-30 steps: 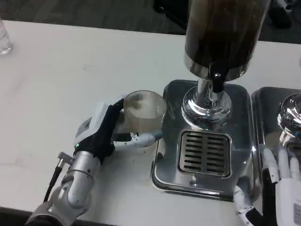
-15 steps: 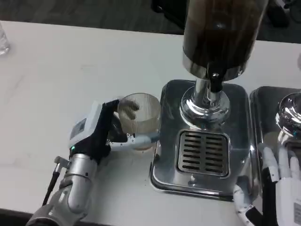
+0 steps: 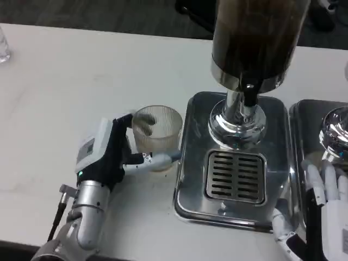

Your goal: Grasp the cup under the faucet to collect the drink, then remove the cup.

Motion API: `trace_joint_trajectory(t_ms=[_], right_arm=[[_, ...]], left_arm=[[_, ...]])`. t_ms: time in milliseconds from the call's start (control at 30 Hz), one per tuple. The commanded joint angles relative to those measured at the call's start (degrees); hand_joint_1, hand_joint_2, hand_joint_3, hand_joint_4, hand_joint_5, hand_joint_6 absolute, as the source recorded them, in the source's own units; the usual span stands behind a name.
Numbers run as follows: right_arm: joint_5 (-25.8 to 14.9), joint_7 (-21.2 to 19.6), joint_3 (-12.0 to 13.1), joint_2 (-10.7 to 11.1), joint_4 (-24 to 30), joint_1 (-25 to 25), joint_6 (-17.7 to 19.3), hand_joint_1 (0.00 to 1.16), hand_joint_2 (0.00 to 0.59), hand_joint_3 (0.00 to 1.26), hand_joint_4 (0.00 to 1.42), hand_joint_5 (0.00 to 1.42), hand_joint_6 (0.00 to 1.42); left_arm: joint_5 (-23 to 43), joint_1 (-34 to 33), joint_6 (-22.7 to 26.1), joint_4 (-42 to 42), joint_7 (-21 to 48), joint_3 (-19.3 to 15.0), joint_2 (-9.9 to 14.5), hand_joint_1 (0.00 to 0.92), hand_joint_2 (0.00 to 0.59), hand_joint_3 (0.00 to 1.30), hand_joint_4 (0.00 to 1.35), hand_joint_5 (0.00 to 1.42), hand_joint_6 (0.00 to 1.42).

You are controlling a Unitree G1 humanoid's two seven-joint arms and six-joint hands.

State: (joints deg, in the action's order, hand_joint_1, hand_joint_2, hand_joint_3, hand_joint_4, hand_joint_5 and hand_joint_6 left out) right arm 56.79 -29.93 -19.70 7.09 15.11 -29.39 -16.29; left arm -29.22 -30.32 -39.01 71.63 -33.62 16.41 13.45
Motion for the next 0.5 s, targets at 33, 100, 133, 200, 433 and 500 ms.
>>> trace_joint_trajectory(t_ms=[33,100,133,200,433,500], right_arm=[[-0.56,-0.49,0.33,-0.13,-0.83,0.6,0.84,0.29,0.504,0.11,0.0,0.0,0.06],[-0.67,-0.63,0.36,-0.23,-1.0,0.66,0.92,0.29,0.504,0.11,0.0,0.0,0.06],[-0.77,-0.66,0.38,-0.3,-1.14,0.7,0.95,0.29,0.504,0.11,0.0,0.0,0.06],[-0.91,-0.66,0.44,-0.37,-1.39,0.82,1.03,0.29,0.504,0.11,0.0,0.0,0.06],[-1.21,-0.85,0.44,-0.32,-1.78,1.22,1.14,0.29,0.504,0.11,0.0,0.0,0.07],[-1.25,-0.9,0.46,-0.28,-1.88,1.31,1.18,0.29,0.504,0.11,0.0,0.0,0.07]], left_arm=[[0.51,-0.97,-2.52,-1.93,-1.86,-0.87,1.01,0.59,0.0,1.0,1.17,1.23,1.3],[0.52,-0.71,-2.86,-2.16,-1.85,-0.97,1.18,0.585,0.0,1.0,1.17,1.23,1.32],[0.37,-0.55,-3.02,-2.32,-1.99,-0.91,1.3,0.579,0.0,0.99,1.17,1.23,1.32],[0.16,-0.36,-3.07,-2.44,-2.16,-0.78,1.43,0.577,0.0,0.99,1.17,1.23,1.33],[-0.3,0.16,-3.63,-2.85,-2.67,-0.4,1.42,0.576,0.0,0.99,1.17,1.23,1.33],[-0.9,0.19,-3.93,-3.26,-3.07,0.03,1.25,0.576,0.0,0.99,1.17,1.23,1.33]])
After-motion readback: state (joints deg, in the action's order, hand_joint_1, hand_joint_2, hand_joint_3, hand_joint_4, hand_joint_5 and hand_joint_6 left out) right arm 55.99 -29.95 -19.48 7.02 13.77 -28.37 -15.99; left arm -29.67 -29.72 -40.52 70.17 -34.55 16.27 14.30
